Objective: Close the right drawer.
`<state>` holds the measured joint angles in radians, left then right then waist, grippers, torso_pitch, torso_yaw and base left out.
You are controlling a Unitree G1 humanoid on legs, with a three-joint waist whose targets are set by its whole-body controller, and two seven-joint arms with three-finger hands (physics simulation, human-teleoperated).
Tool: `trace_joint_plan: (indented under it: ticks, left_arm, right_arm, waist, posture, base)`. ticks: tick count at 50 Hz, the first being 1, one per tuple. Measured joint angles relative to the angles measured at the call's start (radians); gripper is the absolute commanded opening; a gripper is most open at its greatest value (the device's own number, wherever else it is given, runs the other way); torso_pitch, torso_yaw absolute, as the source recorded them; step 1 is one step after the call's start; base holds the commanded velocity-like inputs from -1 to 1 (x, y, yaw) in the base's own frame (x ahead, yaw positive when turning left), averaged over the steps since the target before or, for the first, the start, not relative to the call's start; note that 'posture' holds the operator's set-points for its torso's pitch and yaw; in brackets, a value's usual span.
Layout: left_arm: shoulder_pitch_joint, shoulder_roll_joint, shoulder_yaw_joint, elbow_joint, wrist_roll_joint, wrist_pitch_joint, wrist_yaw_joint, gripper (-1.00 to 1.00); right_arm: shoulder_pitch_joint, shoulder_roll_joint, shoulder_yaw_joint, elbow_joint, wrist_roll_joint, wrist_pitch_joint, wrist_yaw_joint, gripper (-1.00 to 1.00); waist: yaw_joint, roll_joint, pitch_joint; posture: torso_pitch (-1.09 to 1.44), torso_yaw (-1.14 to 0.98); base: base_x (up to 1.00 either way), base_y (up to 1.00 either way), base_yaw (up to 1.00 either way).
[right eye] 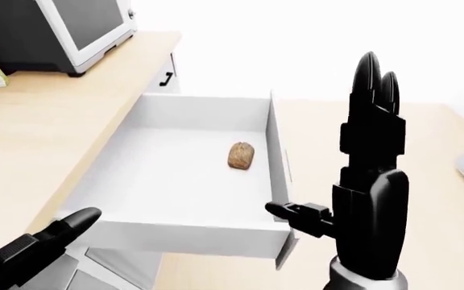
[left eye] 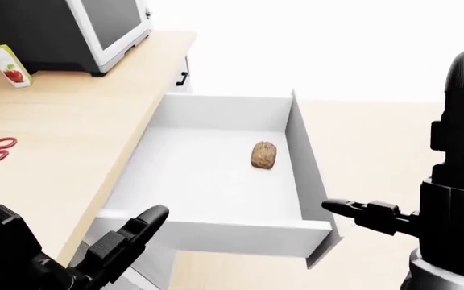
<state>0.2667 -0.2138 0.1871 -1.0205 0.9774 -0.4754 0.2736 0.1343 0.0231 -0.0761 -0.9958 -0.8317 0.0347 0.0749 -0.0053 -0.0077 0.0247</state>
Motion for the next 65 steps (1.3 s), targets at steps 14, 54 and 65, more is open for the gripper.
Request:
trace_joint_plan:
  ticks: [14,54,65]
  left_arm:
    - [-0.005,-0.001,0.001,0.001,-0.003,0.003,-0.005,1.0]
    - [-0.002,0.006,-0.008,0.002,-0.004,0.014,-0.004,1.0]
    - [-0.011,-0.002,-0.01,0.003,-0.002,0.013,-0.014,1.0]
  right_arm:
    - [-0.121,0.002,-0.217,-0.019,0.176,0.15,0.088,1.0]
    - [-0.076,-0.212,-0.515,0.873,0.506,-0.186,-0.2,1.0]
    - [-0.135,-0.331,-0.431,1.449,0.598,-0.471,-0.37,1.0]
  waist:
    - [0.003,-0.002,-0.002]
    - [0.006,-0.022,-0.006]
    - [0.006,-0.022,-0.004]
  posture:
    - [0.0,0.0]
    - [0.0,0.0]
    - [0.0,0.0]
  base:
    - [0.0,0.0,0.0]
    - [0.0,0.0,0.0]
    - [0.0,0.0,0.0]
